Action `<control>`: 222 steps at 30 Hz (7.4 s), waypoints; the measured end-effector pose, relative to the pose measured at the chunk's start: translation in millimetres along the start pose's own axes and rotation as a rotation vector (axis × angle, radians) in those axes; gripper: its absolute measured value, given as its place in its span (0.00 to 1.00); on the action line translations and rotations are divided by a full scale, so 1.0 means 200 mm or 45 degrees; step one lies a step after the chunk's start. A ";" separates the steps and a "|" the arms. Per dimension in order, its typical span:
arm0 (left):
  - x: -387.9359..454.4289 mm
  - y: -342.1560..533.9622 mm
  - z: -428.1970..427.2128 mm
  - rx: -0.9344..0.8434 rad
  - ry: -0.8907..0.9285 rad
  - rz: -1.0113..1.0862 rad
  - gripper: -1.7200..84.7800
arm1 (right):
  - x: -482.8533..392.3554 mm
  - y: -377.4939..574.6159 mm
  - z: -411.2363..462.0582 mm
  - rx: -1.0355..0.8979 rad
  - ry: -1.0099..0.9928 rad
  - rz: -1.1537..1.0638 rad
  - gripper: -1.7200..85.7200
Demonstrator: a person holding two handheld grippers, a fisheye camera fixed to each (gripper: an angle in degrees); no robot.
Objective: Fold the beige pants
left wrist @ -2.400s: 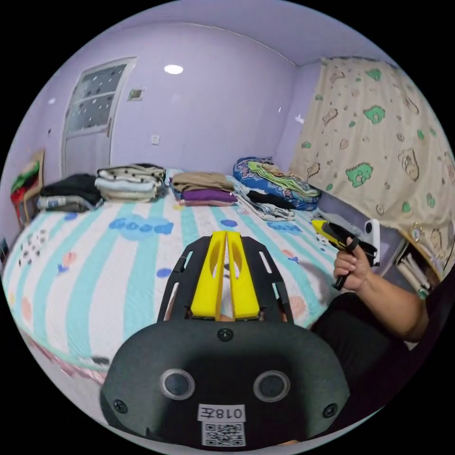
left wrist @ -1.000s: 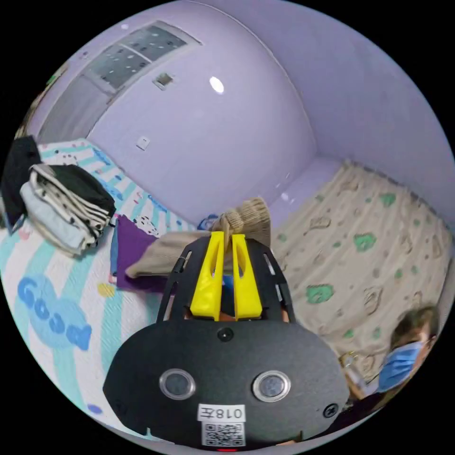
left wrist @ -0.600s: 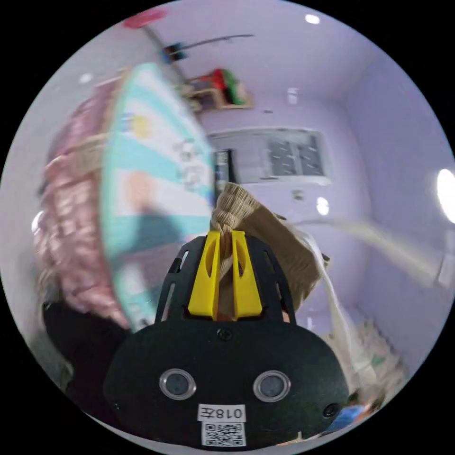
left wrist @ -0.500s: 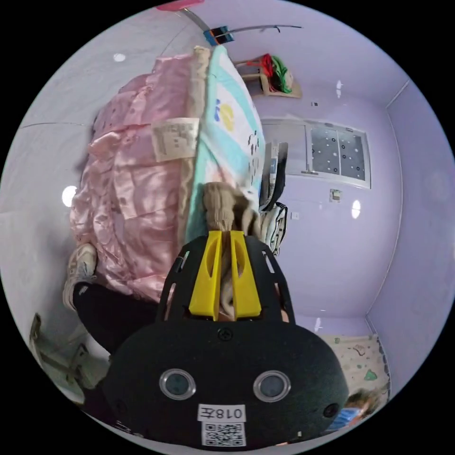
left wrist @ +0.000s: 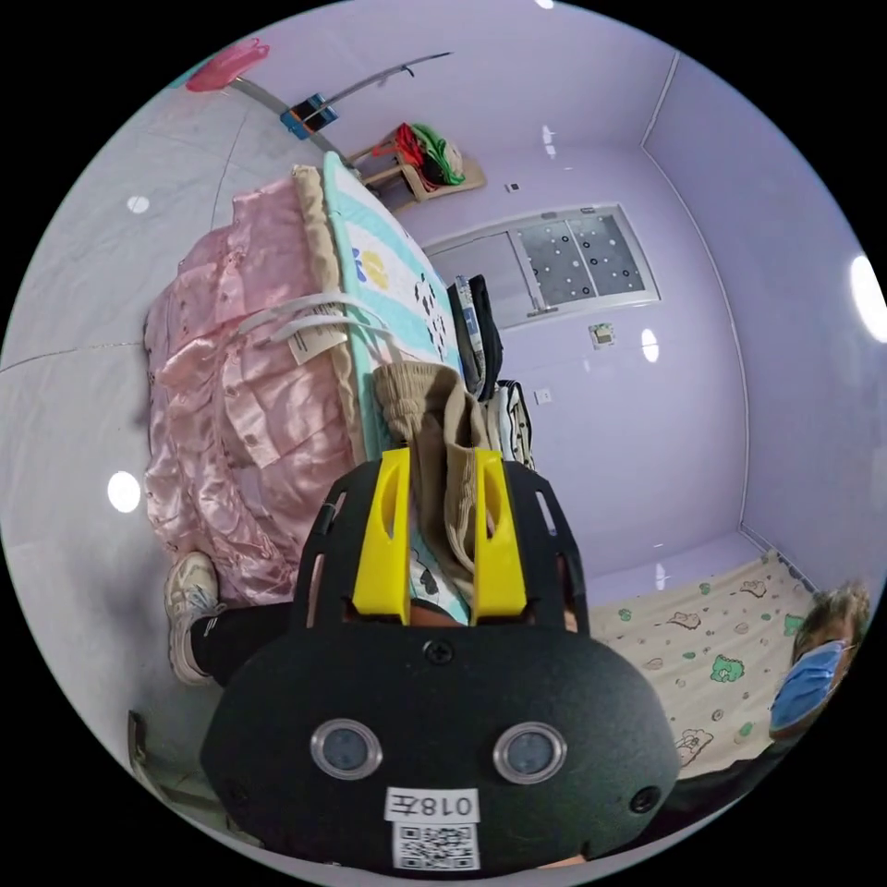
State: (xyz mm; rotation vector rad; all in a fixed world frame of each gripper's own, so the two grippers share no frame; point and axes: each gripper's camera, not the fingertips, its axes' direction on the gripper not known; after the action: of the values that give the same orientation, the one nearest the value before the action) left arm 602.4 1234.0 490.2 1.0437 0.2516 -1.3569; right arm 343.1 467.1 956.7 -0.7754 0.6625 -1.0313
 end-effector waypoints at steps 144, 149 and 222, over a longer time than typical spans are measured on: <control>0.21 0.16 0.78 -0.600 -0.351 0.155 0.20 | 0.21 2.35 -1.78 -0.255 0.361 0.897 0.15; 0.17 0.14 0.81 -0.589 -0.444 0.119 0.15 | 0.09 2.40 -1.78 -0.324 0.367 0.792 0.16; 0.65 -0.23 0.58 -0.525 0.129 0.377 0.07 | 0.37 1.39 -1.88 -0.005 1.260 0.257 0.04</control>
State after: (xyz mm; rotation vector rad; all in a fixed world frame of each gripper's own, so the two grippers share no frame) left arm 549.4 1068.4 443.3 0.7662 0.4157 -0.9357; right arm 210.5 392.2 507.7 -0.1386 1.5468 -1.1989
